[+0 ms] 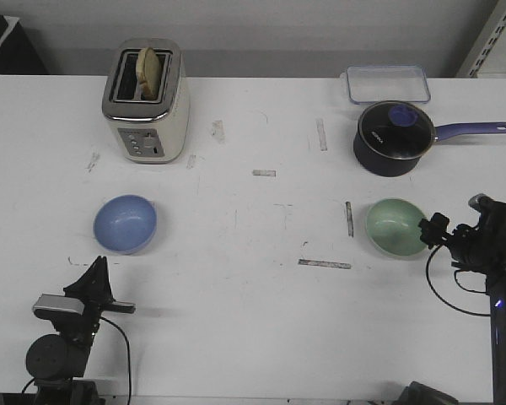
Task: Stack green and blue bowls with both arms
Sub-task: 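Reach the right gripper to the rim of the pale green bowl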
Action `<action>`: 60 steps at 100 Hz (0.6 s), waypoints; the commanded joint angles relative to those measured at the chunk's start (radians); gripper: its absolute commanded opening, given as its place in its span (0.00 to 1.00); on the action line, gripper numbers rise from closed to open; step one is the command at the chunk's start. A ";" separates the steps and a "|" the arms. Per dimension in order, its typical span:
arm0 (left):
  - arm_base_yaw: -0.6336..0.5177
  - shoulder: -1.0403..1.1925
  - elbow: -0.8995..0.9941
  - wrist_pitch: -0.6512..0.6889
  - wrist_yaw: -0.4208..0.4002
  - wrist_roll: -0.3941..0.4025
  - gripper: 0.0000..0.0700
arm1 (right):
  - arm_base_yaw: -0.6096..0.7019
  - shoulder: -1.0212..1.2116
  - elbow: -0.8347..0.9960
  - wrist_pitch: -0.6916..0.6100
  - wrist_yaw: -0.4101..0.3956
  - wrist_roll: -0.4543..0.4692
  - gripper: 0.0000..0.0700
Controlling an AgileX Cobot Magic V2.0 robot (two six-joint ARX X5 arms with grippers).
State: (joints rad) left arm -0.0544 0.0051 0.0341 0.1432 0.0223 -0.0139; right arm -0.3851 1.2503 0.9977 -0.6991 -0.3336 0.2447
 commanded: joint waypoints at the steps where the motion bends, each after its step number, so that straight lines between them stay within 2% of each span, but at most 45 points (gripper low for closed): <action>1: 0.002 -0.002 -0.021 0.015 -0.004 0.002 0.00 | -0.003 0.037 0.017 0.003 -0.004 -0.060 0.61; 21: 0.002 -0.002 -0.021 0.015 -0.004 0.002 0.00 | -0.002 0.134 0.015 0.016 -0.007 -0.104 0.61; 43: 0.002 -0.002 -0.021 0.015 -0.004 0.002 0.00 | 0.002 0.228 0.015 0.075 -0.007 -0.104 0.57; 48: 0.002 -0.002 -0.021 0.015 -0.004 0.002 0.00 | 0.008 0.239 0.015 0.084 -0.006 -0.105 0.52; 60: 0.002 -0.002 -0.021 0.015 -0.004 0.002 0.00 | 0.028 0.243 0.015 0.097 -0.006 -0.108 0.30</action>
State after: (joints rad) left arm -0.0544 0.0051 0.0341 0.1429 0.0223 -0.0139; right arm -0.3649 1.4780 0.9977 -0.6159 -0.3382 0.1528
